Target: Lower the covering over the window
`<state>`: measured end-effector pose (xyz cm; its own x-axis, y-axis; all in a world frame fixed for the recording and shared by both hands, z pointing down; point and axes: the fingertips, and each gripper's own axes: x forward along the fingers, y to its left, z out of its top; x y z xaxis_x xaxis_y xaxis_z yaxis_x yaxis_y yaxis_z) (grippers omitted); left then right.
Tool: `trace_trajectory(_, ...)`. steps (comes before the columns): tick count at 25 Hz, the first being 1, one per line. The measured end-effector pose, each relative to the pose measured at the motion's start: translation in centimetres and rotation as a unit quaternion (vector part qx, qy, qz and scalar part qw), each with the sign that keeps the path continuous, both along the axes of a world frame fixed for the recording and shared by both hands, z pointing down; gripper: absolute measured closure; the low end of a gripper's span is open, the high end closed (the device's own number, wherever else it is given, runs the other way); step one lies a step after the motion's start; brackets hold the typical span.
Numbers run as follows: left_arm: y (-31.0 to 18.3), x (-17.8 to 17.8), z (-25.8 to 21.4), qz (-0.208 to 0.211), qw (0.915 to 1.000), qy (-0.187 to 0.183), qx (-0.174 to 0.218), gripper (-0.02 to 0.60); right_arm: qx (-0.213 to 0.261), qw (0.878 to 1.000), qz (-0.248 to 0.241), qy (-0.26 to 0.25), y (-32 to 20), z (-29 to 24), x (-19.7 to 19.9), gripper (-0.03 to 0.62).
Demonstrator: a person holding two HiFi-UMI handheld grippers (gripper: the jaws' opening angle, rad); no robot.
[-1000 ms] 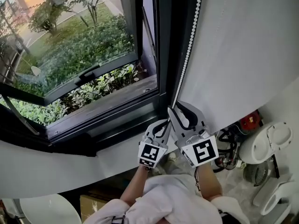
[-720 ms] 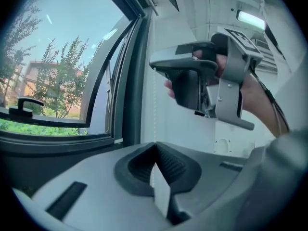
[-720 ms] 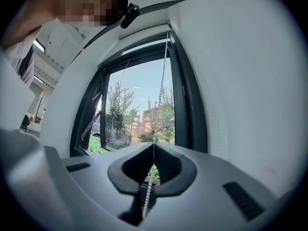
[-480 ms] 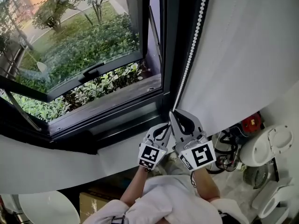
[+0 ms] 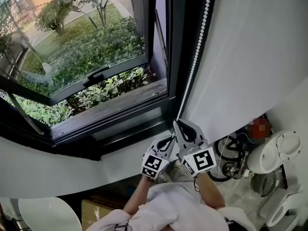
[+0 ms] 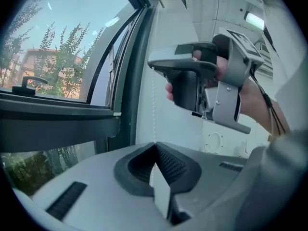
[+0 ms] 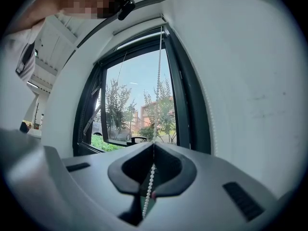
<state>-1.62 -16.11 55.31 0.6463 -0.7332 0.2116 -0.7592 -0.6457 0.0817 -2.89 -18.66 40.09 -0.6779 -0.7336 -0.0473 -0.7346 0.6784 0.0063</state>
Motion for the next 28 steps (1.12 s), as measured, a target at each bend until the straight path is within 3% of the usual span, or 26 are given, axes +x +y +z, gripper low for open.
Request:
trace_trajectory(7, 1.5, -0.8, 2.8, -0.009, 0.9994, -0.012, -0.03, 0.566, -0.039, 0.999, 0.001, 0.017, 0.1, 4.0, 0.1, 0.597)
trace_trajectory(15, 2.4, -1.7, 2.9, -0.015, 0.9994, -0.019, -0.026, 0.563, -0.076, 0.997, -0.001, 0.026, 0.7, 7.3, 0.0, 0.597)
trace_trajectory(18, 2.7, -2.1, 2.2, -0.016, 0.9994, -0.015, -0.025, 0.507, -0.09, 0.995, -0.002, 0.033, 1.0, 8.7, 0.1, 0.597)
trace_trajectory(20, 2.7, -2.5, 1.1, -0.017, 0.9997, -0.005, -0.019, 0.481, -0.098, 0.995, -0.002, 0.035, 1.2, 9.6, 0.2, 0.597)
trace_trajectory(28, 3.1, -3.4, -5.8, -0.009, 0.9988, 0.025, 0.04, 0.48, -0.101, 0.995, 0.002, 0.025, 1.6, 10.1, 0.5, 0.597)
